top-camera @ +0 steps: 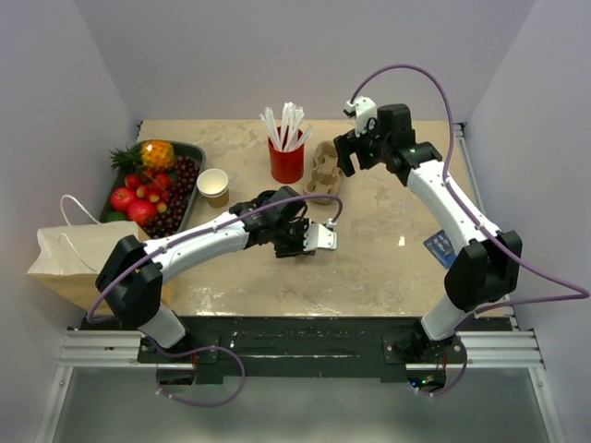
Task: Pack the takeout coffee
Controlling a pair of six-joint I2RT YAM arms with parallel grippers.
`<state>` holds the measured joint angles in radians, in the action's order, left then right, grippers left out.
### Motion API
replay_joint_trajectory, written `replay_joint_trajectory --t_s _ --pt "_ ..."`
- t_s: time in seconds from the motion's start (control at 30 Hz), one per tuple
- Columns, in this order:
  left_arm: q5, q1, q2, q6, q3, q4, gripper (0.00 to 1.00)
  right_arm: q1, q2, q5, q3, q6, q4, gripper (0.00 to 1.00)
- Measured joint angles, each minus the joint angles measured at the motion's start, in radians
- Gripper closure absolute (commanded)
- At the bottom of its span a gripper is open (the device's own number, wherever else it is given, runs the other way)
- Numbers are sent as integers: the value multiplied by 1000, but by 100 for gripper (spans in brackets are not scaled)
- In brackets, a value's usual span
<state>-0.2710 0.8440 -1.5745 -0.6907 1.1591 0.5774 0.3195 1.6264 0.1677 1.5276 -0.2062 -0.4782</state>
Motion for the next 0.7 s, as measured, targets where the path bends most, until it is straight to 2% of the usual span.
replay_joint_trajectory --t_s 0.2,0.27,0.43,0.7 --pt "-53 -42 33 21 64 17 45 0 26 13 35 -7 -1 7" --pt "-64 -80 58 55 102 14 44 0 26 26 39 -20 0 7" --pt "-66 -222 112 130 194 7 43 0 27 49 47 -50 0 5" --pt "-62 -453 111 102 198 61 38 2 61 96 131 -91 -20 7"
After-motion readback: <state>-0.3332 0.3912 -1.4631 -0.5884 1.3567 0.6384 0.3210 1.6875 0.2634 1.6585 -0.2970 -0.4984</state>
